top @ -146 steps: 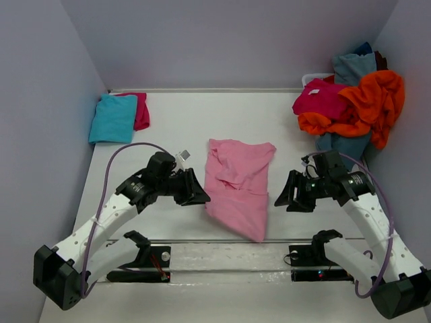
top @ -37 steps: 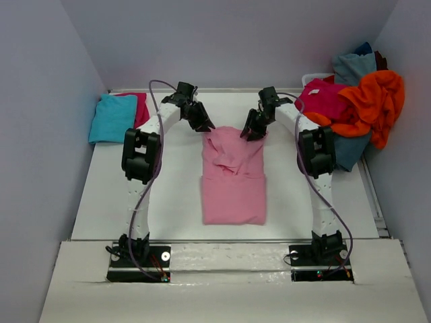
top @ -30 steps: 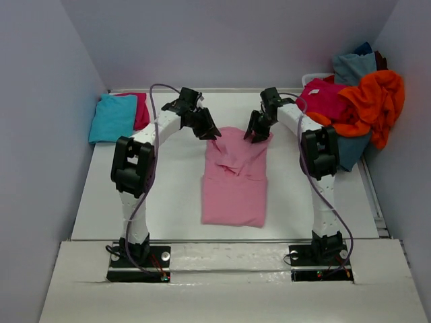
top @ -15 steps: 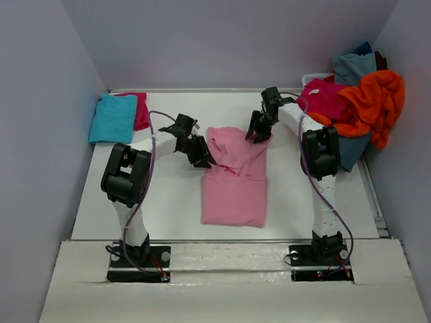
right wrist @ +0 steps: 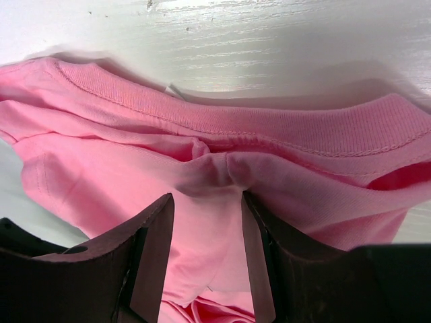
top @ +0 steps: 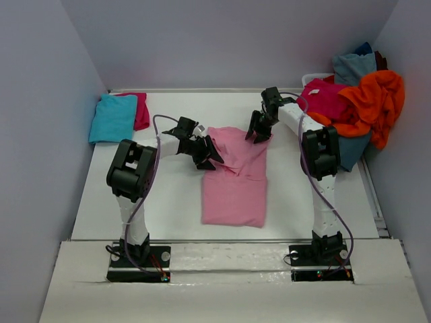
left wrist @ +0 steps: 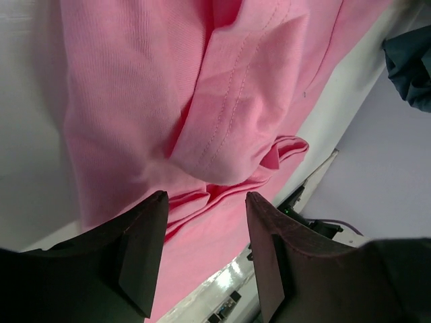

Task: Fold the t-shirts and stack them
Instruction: Smooth out the 2/3-rectangle-folded T-shirt at the center of the board.

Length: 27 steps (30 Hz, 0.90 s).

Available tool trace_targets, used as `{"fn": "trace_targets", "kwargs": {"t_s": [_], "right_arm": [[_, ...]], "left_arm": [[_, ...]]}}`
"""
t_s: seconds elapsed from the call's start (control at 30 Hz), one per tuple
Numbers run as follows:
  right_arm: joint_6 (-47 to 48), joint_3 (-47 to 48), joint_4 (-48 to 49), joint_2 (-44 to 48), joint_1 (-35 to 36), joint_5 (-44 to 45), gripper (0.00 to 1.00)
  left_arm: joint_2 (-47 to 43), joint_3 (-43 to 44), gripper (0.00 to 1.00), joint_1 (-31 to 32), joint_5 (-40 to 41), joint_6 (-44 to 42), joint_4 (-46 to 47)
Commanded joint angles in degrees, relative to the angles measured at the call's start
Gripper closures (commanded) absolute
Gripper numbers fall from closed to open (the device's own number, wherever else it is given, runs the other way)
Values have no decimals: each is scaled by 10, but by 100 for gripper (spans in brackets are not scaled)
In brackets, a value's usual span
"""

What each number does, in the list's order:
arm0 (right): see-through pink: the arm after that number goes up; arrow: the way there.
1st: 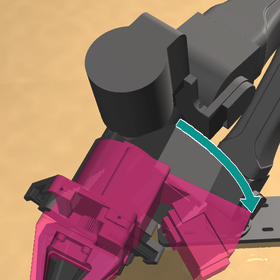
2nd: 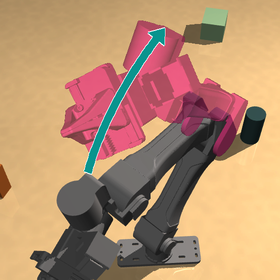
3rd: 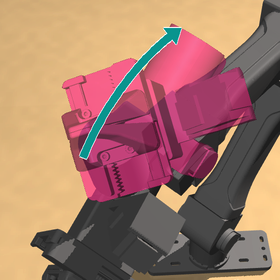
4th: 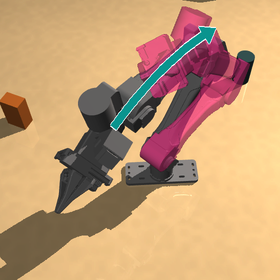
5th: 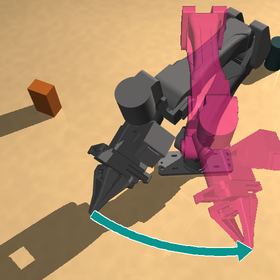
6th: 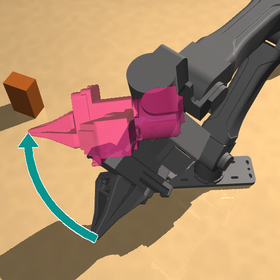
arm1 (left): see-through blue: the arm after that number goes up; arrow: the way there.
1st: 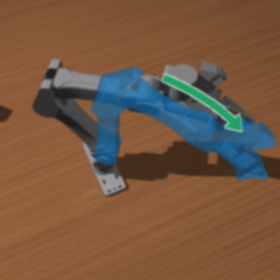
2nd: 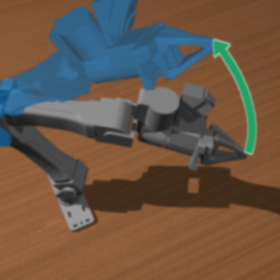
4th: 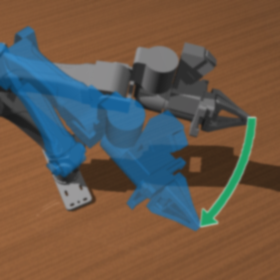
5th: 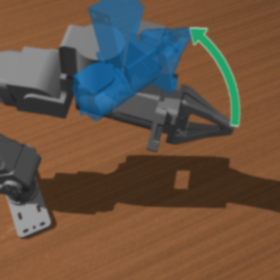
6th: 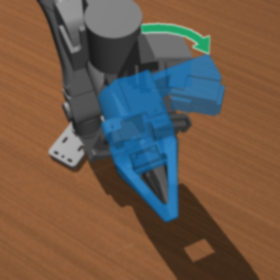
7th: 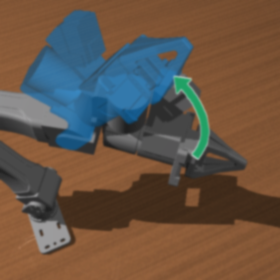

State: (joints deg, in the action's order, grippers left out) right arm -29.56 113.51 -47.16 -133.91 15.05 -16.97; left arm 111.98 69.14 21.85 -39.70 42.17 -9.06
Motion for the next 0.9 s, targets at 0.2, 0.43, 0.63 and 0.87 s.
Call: {"fn": "trace_targets", "kwargs": {"t_s": [0.2,0.43,0.63,0.87], "right_arm": [[10,7,1,10,-3,-3,49],[9,7,1,10,-3,-3,49],[8,9,2,9,-3,-3,49],[7,9,1,2,-3,-3,50]], "left_arm": [[18,29,40,-18,-65,25,61],[39,59,41,-18,-62,19,46],[47,60,41,-23,-53,6,26],[29,35,41,-35,-35,-8,10]]}}
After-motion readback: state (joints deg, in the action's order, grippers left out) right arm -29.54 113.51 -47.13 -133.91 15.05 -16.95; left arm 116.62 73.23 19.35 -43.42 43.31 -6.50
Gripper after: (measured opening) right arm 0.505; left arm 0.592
